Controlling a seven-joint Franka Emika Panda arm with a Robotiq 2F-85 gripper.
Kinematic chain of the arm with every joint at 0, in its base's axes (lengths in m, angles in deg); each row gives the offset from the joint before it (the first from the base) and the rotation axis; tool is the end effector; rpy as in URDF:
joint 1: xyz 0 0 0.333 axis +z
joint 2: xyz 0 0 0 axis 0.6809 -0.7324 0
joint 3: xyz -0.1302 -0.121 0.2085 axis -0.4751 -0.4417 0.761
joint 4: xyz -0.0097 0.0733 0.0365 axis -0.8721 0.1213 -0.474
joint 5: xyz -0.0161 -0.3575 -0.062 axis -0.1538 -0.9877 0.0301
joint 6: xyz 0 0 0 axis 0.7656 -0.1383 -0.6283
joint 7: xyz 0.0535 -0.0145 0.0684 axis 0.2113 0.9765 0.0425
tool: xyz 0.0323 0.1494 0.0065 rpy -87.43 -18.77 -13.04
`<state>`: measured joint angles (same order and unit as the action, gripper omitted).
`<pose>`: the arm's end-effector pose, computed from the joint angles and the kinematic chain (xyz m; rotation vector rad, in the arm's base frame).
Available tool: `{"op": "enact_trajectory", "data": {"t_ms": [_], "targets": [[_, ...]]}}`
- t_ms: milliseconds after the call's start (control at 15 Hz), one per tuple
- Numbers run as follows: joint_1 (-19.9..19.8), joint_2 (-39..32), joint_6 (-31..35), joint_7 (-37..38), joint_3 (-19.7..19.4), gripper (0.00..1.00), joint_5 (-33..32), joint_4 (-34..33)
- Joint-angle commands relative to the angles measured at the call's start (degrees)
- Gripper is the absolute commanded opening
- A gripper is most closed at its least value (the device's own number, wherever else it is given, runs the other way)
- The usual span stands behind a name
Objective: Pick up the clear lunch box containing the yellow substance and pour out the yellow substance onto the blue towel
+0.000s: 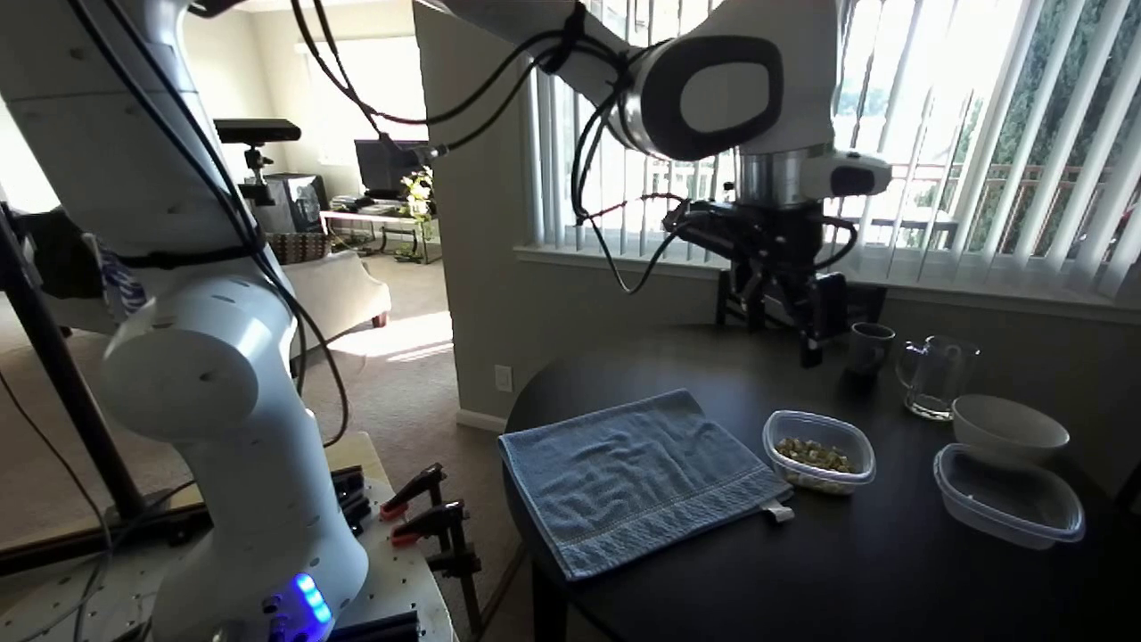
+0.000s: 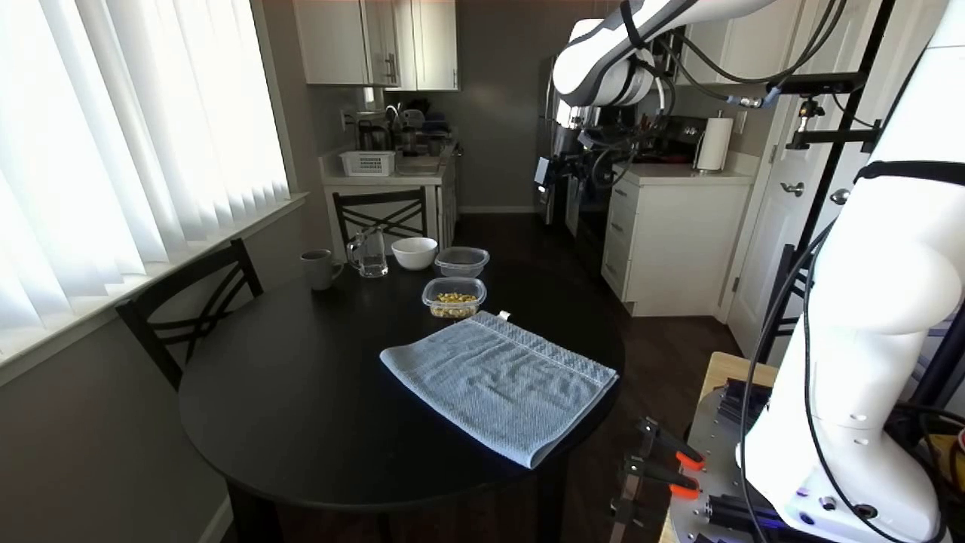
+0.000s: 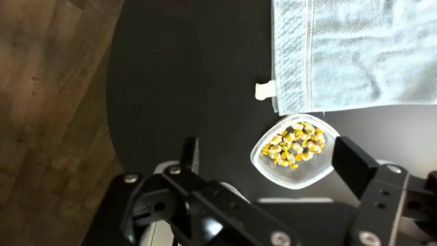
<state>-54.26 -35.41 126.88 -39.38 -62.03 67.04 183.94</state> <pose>0.4653 -0.2316 0.3667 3.0478 -0.5165 0.2938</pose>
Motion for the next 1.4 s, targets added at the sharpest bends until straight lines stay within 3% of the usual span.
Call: {"op": "enact_trajectory", "data": {"t_ms": [0,267,467,933,1333], "targets": [[2.3,-5.9,-0.4,-6.3,-3.2,1.00,16.1,-5.6],[-0.9,-16.4,-8.4,-5.6,0.9,1.00,32.5,-16.2],[-2.7,-25.8,-12.5,-1.2,3.2,1.00,36.5,-25.0],[-7.3,-43.3,-14.0,7.8,6.3,1.00,33.9,-41.0],[-7.7,-52.5,-20.7,15.6,6.7,1.00,27.9,-53.3]]}}
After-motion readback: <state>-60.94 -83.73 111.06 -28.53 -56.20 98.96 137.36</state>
